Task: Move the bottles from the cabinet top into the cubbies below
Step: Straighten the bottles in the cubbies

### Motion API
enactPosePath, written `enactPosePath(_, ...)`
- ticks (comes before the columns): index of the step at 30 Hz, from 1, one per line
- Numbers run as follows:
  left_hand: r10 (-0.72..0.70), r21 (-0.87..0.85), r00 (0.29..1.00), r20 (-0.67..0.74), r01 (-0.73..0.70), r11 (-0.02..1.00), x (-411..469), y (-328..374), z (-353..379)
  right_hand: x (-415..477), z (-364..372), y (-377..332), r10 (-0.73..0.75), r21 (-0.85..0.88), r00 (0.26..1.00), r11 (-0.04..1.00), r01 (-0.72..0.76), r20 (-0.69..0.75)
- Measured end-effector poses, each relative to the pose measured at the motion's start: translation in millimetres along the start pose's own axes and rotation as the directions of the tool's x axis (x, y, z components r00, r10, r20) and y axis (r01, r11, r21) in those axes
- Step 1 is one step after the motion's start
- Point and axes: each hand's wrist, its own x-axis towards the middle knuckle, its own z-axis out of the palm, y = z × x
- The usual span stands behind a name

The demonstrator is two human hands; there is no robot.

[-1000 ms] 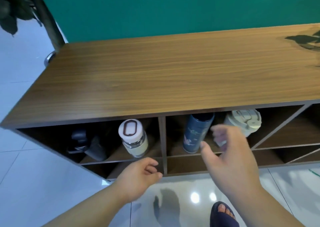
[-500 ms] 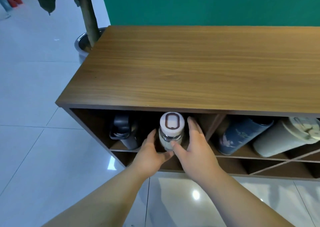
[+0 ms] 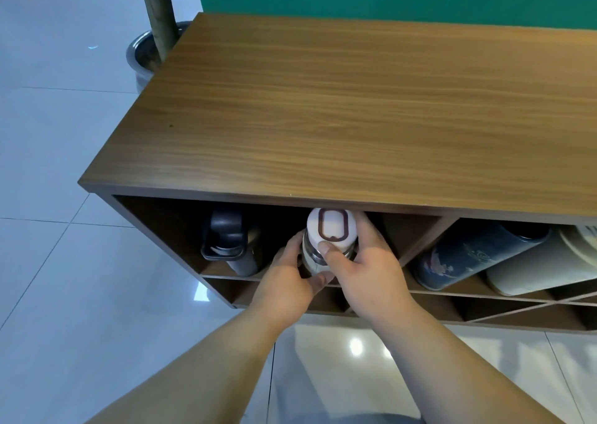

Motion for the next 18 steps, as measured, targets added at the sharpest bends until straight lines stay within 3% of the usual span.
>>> enactPosePath(5, 0.001, -0.029, 1.0, -0.009, -0.001, 1.0, 2.3, -3.3, 0.0, 0.7, 0.4, 1.7, 0.053, 0.015, 0.998, 0.998, -0.053, -0.014)
enactPosePath(12, 0.043, 0.026, 0.995, 0.084, -0.046, 0.999, 5.3, 1.5, -8.3, 1.8, 4.4, 3.2, 0.123, 0.076, 0.992, 0.99, -0.12, -0.037)
enactPosePath(18, 0.008, -0.01, 1.0, -0.001, -0.008, 1.0, 3.2, -3.5, 1.4, 2.3, 1.5, 5.7, 0.104, 0.073, 0.995, 0.992, -0.103, -0.005)
